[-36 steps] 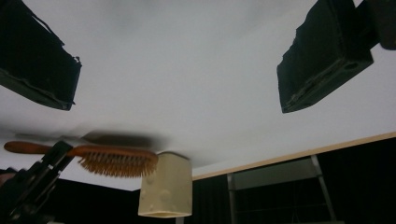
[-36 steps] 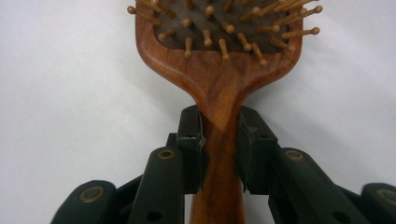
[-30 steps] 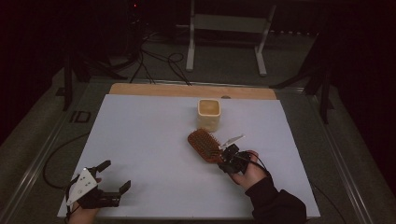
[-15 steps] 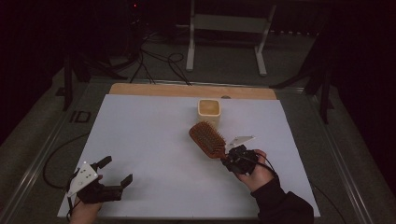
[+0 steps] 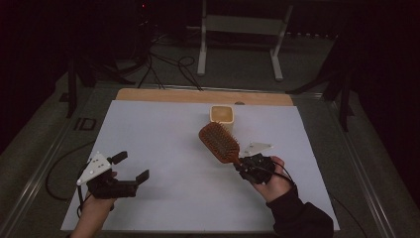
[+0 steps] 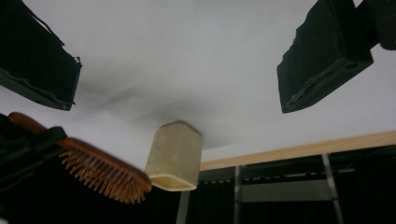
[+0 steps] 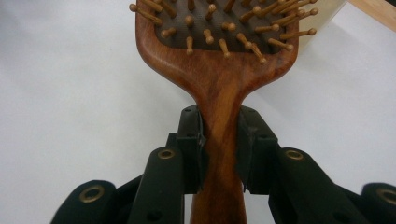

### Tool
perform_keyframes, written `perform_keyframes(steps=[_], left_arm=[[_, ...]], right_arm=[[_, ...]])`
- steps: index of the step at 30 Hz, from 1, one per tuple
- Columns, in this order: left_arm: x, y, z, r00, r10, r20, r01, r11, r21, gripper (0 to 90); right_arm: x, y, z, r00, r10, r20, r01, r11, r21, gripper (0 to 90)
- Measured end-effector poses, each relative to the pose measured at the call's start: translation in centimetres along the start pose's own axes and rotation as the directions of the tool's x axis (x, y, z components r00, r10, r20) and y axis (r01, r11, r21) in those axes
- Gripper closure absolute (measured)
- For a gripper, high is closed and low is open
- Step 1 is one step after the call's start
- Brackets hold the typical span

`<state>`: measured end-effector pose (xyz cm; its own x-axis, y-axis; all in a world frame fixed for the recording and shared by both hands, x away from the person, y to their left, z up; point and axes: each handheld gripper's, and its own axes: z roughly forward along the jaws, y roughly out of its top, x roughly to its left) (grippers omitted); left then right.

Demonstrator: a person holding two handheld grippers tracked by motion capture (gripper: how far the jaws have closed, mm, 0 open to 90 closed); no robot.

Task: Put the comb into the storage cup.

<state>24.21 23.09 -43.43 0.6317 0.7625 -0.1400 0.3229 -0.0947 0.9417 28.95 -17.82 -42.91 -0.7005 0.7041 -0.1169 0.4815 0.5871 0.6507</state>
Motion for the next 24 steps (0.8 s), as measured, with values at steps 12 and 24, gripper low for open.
perform_keyframes(steps=[12, 24], left_arm=[[-0.8, 3.6, 2.7, 0.9942, -0.068, 0.083, 0.069, 0.9976, -0.001, 0.0], [-1.7, 5.4, 7.0, 0.9594, -0.217, 0.18, 0.217, 0.976, 0.023, 0.0]], right_arm=[[0.1, -0.1, 0.0, 0.9999, 0.011, -0.012, -0.012, 0.998, -0.056, 72.9], [0.5, -0.2, 0.0, 0.9998, -0.004, -0.017, 0.003, 0.998, -0.063, 72.9]])
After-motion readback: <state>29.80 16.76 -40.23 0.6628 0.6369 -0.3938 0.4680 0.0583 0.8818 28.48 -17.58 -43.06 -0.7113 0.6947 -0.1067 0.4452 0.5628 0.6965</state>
